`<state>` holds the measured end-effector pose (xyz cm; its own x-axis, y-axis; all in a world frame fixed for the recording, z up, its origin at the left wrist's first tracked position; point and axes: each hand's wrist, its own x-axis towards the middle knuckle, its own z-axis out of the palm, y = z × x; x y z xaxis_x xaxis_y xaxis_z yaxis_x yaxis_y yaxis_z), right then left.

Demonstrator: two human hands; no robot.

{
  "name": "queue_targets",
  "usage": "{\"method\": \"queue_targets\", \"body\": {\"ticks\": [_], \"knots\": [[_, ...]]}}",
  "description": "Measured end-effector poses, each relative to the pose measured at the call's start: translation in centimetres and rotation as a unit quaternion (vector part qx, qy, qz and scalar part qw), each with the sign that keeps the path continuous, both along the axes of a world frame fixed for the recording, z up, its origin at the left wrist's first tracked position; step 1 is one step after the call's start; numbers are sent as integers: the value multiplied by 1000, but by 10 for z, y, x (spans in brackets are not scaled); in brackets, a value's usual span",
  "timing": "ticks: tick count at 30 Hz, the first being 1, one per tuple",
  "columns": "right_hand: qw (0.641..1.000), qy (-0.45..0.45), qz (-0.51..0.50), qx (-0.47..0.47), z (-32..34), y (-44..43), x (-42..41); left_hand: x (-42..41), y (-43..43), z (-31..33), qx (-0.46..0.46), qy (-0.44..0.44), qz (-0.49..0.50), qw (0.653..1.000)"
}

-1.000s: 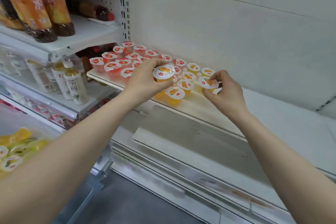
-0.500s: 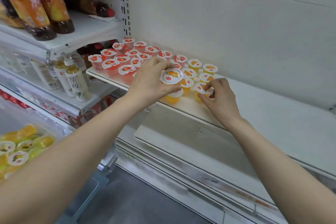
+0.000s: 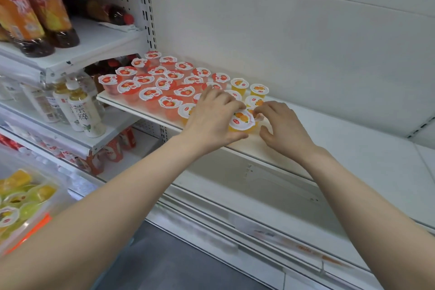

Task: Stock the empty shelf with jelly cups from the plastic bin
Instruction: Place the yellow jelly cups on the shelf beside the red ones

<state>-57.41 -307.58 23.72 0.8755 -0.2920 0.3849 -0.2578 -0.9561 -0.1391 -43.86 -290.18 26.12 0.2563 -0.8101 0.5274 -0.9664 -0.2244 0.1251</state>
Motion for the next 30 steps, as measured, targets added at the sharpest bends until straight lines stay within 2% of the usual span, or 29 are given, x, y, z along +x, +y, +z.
{"method": "queue_targets", "body": {"ticks": [8,19,24,30], "knots": [[998,-39,-34,-31,16,-17,-9,-6,-6,-20,52,-26,29,998],[998,-36,-23,-56,25,-13,3,-3,-7,-33,19,-28,47,998],[997,-47,-1,-68,42,4,22,12,12,-20,-70,-11,34,997],[990,-73,71,-93,57,64,73,66,90,-3,-71,-19,136,988]]}}
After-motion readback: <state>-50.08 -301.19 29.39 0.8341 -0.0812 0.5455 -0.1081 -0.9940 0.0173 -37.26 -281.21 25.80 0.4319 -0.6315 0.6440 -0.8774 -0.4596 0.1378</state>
